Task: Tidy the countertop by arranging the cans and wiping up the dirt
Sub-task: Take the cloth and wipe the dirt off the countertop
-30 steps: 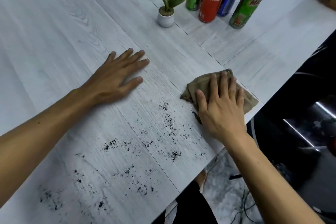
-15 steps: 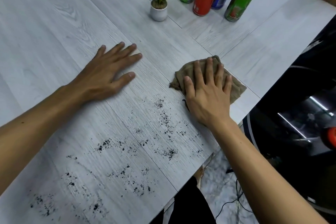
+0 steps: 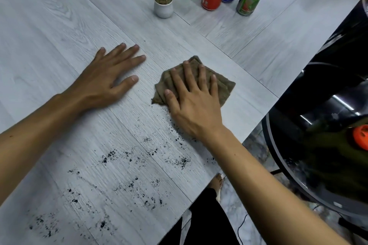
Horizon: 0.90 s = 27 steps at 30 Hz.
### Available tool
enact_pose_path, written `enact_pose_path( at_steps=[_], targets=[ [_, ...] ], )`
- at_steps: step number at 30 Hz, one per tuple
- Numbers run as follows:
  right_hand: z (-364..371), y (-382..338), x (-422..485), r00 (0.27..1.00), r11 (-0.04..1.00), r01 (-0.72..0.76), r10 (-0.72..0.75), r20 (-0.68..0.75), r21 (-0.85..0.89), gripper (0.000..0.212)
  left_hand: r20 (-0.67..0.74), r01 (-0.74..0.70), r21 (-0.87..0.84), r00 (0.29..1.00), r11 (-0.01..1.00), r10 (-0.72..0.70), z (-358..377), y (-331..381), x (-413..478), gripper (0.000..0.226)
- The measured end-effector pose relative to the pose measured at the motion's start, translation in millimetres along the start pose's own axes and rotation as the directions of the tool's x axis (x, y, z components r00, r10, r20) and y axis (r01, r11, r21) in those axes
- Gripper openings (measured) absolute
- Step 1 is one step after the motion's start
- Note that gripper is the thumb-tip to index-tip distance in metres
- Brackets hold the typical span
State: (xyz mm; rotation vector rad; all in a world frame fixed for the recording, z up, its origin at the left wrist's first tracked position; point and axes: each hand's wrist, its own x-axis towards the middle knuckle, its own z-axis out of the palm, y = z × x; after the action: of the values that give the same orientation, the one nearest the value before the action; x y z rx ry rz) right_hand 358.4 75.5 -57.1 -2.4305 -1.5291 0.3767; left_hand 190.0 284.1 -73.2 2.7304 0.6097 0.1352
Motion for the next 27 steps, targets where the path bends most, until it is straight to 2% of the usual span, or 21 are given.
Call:
enact_pose_path(
  at_steps=[6,13,21,27],
  targets=[
    [15,-28,-32,0.994,0.994,0.105,-0.104,0.024,-0.007,0.061,-0.011,-0.003,-0.007,1.0,1.0,0.003,0,-3,-4,0.06],
    [20,-29,-80,0.997,0.996,0.078,-0.078,0.011,-0.039,0.06,0.002,-0.009,-0.002,1.0,1.0,0.009,1,-5,-5,0.06],
    [17,-13,-122,0.992,0.991,-0.125,0.124,-0.022,-0.053,0.067,0.003,-0.02,-0.021,1.0,1.0,0.02,0,-6,-8,0.058],
    [8,9,-121,0.942,0.941,-0.335,0.333,-0.052,-0.046,0.071,0.006,-0.026,-0.016,1.0,1.0,0.026,0,-7,-15,0.057]
  ],
)
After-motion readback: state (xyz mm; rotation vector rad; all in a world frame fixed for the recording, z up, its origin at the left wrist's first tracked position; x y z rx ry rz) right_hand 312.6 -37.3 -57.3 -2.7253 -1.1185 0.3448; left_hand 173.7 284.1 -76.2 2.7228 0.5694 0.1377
